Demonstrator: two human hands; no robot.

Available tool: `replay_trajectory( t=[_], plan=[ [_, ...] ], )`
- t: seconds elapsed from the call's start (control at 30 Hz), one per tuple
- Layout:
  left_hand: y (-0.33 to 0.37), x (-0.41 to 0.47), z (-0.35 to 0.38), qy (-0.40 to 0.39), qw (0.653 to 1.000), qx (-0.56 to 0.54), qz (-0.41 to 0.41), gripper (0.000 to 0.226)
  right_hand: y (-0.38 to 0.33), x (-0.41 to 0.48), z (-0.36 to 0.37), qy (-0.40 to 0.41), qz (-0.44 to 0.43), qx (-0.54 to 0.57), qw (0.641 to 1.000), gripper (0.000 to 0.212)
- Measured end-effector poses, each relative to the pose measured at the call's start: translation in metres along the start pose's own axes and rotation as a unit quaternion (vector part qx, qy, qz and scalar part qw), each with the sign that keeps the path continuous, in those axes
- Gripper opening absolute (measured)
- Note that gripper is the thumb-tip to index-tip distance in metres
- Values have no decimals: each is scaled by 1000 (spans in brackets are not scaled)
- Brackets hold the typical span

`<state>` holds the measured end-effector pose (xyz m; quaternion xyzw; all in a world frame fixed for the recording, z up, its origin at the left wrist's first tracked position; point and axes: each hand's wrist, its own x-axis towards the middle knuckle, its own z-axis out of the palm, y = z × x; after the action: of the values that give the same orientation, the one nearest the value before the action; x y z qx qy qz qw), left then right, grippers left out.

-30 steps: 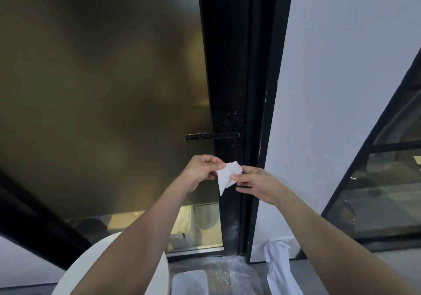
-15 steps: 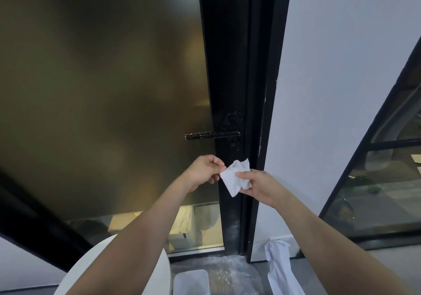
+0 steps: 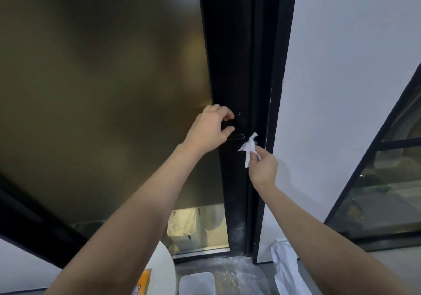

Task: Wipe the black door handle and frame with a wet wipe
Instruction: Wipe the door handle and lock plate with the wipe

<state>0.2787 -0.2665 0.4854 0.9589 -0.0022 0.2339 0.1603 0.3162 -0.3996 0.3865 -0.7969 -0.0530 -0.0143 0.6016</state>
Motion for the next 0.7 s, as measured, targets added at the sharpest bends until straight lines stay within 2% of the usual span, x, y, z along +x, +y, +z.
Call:
replay_trajectory(
  t=[0.07,0.13,0.23,0.3,0.43,0.5,0.6,0.7],
  plan=[
    [-11,5,4,-79,994,-11,-73,25,-5,6,11,-26,-73,-55,996,34],
    [-17,3,10,-104,987,-41,-112,40,-7,17,23,-56,-139,-114,982,38],
    [-21,0,16,-83,989,-61,-108,48,-7,30,31,-70,-176,-228,955,35],
    [-24,-1,19,-71,991,-77,-88,48,-5,31,30,-88,-209,-317,921,34],
    [-29,-2,25,-56,991,-90,-83,47,-1,34,24,-104,-289,-395,866,40],
    [-30,1,27,-50,990,-101,-81,46,-4,40,24,-172,-328,-459,808,47],
    [-28,2,31,-49,990,-102,-79,47,-6,39,33,-210,-411,-573,677,54],
    [-29,1,29,-50,992,-93,-75,49,7,34,40,-193,-433,-629,616,56]
  ],
)
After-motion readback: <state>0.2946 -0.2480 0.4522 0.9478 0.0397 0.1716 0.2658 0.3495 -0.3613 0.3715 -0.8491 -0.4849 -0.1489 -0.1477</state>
